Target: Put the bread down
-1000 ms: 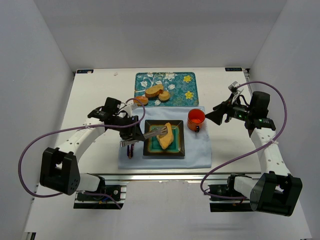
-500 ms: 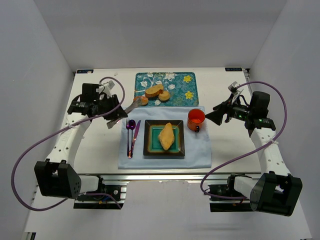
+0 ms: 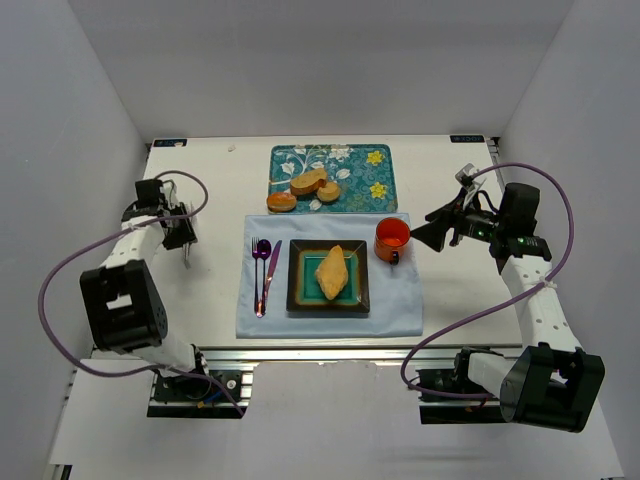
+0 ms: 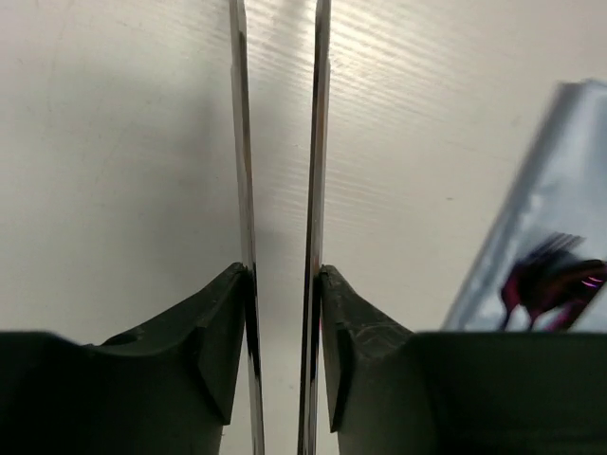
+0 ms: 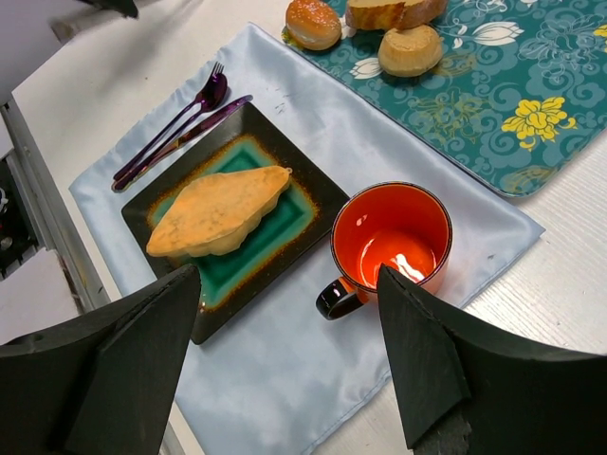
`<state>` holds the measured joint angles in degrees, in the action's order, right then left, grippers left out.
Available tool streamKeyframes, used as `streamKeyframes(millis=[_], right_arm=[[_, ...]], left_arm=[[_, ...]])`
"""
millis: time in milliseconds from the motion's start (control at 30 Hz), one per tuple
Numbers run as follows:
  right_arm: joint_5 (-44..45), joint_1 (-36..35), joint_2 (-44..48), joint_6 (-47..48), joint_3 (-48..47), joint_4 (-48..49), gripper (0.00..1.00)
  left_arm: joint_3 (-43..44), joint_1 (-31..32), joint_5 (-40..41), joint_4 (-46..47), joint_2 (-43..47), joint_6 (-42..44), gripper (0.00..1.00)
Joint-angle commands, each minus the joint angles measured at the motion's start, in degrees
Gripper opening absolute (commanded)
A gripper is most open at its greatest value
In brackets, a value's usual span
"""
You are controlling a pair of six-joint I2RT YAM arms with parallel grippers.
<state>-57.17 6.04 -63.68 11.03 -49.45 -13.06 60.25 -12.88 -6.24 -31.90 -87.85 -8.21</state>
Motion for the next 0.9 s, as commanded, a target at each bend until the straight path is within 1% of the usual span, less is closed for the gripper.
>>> streamKeyframes(millis=[0, 33, 67, 167, 267, 367, 433, 467, 500, 567, 600, 667, 700, 767, 800, 867], right_arm=[[-1.3, 0.4, 0.9, 1.3, -3.2, 0.0, 0.8], [-1.1, 0.4, 0.9, 1.3, -3.2, -0.1, 0.8], [-1.1, 0.4, 1.1, 1.3, -3.2, -0.2, 0.8], [-0.8, 0.4, 1.4, 1.5, -3.3, -1.0, 0.8], [-0.8, 0.4, 1.2, 2.0, -3.5, -1.3, 0.8], [-0.8, 0.4, 0.7, 2.2, -4.1, -1.7, 0.8], [-1.0, 0.4, 0.5, 2.5, -4.3, -2.0, 0.8], [-1.3, 0.4, 0.5, 2.9, -4.4, -2.2, 0.89], [-0.9, 0.4, 0.4, 2.4, -4.7, -2.2, 0.89], [2.1, 0.0, 0.3, -0.6, -4.8, -1.0, 0.89], [7.7, -0.2, 0.1, -4.9, -5.4, -0.9, 0.89], [13.5, -1.3, -1.3, -6.9, -7.3, -4.4, 0.89], [18.3, -1.5, -2.0, -7.3, -8.5, -5.7, 0.89], [20.9, -1.6, -3.9, -7.8, -11.8, -8.7, 0.9], [22.0, -1.7, -4.5, -7.9, -12.7, -9.2, 0.89], [21.7, -1.6, -5.5, -7.6, -14.0, -8.8, 0.89]], left_arm=[[-2.1, 0.4, 3.6, 8.0, -2.0, 3.5, 0.46], [-2.3, 0.3, 3.9, 9.5, -4.1, 3.6, 0.48], [-2.6, 0.3, 4.6, 9.7, -5.0, 3.7, 0.51], [-2.4, 0.3, 5.4, 9.8, -8.6, 4.1, 0.57], [-2.0, 0.2, 5.4, 8.9, -11.0, 4.1, 0.58], [-2.2, -0.2, 5.4, 9.4, -10.3, 3.1, 0.61], [-1.8, -0.4, 5.4, 9.2, -9.1, 2.0, 0.71], [-1.5, -0.5, 5.4, 9.0, -7.4, 1.4, 0.83], [-1.3, -0.5, 5.3, 8.4, -6.5, -0.2, 0.97], [-0.8, -0.7, 4.7, 8.1, -2.4, -2.4, 0.98], [-1.1, -0.8, 4.5, 8.3, -0.7, -5.6, 0.98], [-2.8, -1.0, 2.3, 9.6, 3.3, -8.8, 0.98], [-3.8, -1.1, 1.5, 10.4, 7.7, -10.7, 0.98], [-7.9, -1.1, -2.1, 15.4, 12.2, -15.9, 0.98], [-9.3, -1.1, -3.2, 19.4, 16.4, -18.3, 0.98], [-11.8, -1.1, -6.0, 22.3, 19.9, -19.8, 0.98]])
